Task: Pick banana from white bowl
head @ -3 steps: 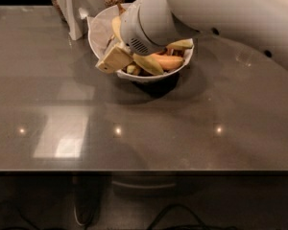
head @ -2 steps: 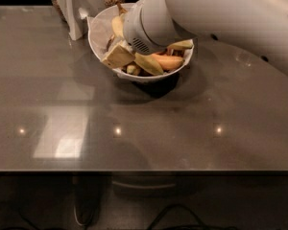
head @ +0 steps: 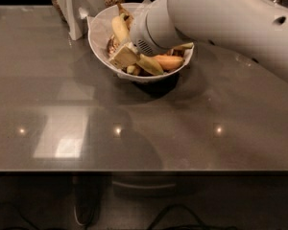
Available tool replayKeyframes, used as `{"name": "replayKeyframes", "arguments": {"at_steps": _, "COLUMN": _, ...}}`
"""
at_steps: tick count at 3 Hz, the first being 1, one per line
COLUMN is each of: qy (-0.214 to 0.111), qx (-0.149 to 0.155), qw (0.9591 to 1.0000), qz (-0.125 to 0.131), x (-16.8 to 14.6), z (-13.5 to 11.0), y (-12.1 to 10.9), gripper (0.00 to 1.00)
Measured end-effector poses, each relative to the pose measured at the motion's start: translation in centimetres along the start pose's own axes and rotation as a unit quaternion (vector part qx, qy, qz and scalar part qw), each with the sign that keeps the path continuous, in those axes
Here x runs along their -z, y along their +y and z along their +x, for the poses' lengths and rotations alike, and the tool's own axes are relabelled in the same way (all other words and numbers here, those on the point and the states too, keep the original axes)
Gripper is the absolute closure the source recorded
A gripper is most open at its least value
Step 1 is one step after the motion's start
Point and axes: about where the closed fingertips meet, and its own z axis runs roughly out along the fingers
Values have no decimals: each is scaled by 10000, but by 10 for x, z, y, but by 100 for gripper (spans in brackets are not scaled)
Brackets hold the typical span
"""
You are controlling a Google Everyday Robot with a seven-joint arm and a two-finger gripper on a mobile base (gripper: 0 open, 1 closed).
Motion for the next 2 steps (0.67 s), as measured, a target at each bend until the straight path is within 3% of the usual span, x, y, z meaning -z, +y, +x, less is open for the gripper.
{"name": "replayKeyframes", "arguments": {"at_steps": 2, "qy": 117, "qx": -209, "qw": 9997, "qz": 18, "x": -18, "z": 13, "y": -10, "gripper": 38}}
